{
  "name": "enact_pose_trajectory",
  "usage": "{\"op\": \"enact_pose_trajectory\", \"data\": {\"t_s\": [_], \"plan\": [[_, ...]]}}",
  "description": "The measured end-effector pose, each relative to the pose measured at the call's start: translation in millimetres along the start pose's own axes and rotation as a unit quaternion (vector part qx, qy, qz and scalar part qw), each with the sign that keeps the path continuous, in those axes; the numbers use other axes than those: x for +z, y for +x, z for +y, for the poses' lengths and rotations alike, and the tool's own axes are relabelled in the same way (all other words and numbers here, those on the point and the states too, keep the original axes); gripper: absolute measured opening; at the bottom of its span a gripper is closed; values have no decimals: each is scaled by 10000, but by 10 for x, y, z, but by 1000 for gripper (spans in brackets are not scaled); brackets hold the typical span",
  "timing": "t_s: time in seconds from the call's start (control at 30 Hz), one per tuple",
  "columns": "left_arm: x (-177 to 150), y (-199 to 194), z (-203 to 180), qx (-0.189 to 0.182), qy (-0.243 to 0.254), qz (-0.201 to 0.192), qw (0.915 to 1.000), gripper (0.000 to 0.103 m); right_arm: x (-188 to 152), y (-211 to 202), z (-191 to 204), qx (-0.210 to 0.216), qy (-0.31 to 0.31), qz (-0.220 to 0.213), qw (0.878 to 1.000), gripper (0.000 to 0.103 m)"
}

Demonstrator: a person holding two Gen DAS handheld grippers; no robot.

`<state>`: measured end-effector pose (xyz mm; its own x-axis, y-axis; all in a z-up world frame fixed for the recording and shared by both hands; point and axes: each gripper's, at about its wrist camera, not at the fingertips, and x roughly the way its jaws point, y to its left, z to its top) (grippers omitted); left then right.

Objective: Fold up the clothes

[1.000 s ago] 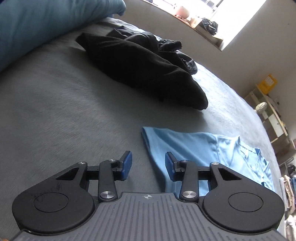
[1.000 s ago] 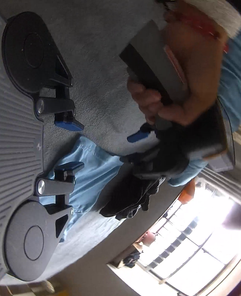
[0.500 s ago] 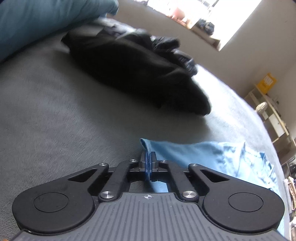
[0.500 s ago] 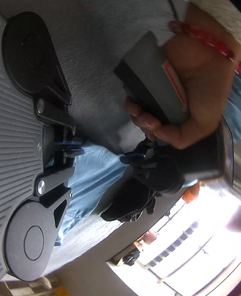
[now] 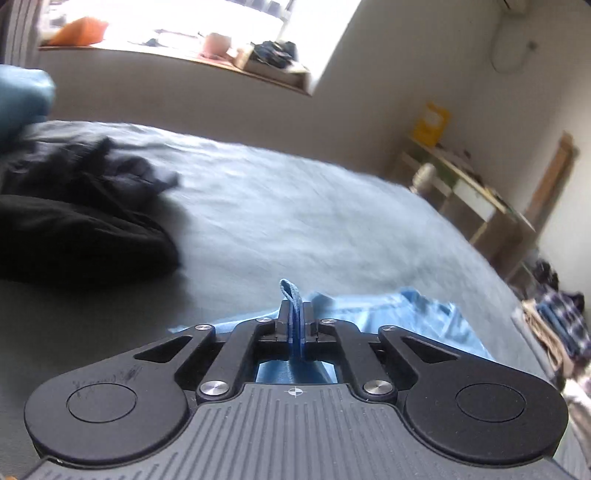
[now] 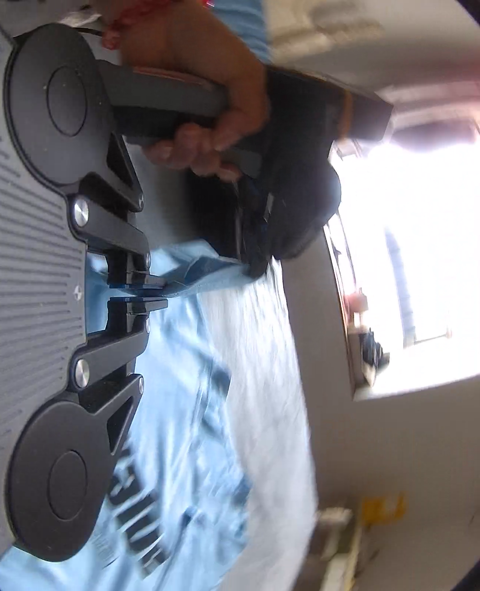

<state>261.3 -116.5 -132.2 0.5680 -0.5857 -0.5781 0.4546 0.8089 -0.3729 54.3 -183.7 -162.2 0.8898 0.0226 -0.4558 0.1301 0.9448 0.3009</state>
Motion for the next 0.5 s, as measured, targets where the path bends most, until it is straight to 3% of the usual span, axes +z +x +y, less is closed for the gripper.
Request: {"op": "enact_pose_trajectory", "data": {"t_s": [0.03,0.1,0.17,0.23,0.3,0.43,0.5], "plan": [[-56,110,-50,-86,85,155,9998,38,-29,1,-172,-94,398,11,9992,3],[-182,158,-29,-43,20,108,9999,39,-163,166,-568,-139,1294,326,9910,3],[-233,87,166,19,-274,56,9996,39,-348,325,-906,-111,2162,712,9737,4],[-291,-105,385,-27,-487,-54,9988,39,-505,371,-1147,197,2907,738,9537,3],[-389,-318,501,12,-396,-145,9991,39,-529,374,-1223,387,3139,736,9458,4],[-675,-632,460,-90,453,35,9989,40,-484,382,-1314,500,3363,921,9359,7],[-768,-627,392,-24,693,41,9976,40,-403,358,-1365,294,3319,806,9394,12]]}}
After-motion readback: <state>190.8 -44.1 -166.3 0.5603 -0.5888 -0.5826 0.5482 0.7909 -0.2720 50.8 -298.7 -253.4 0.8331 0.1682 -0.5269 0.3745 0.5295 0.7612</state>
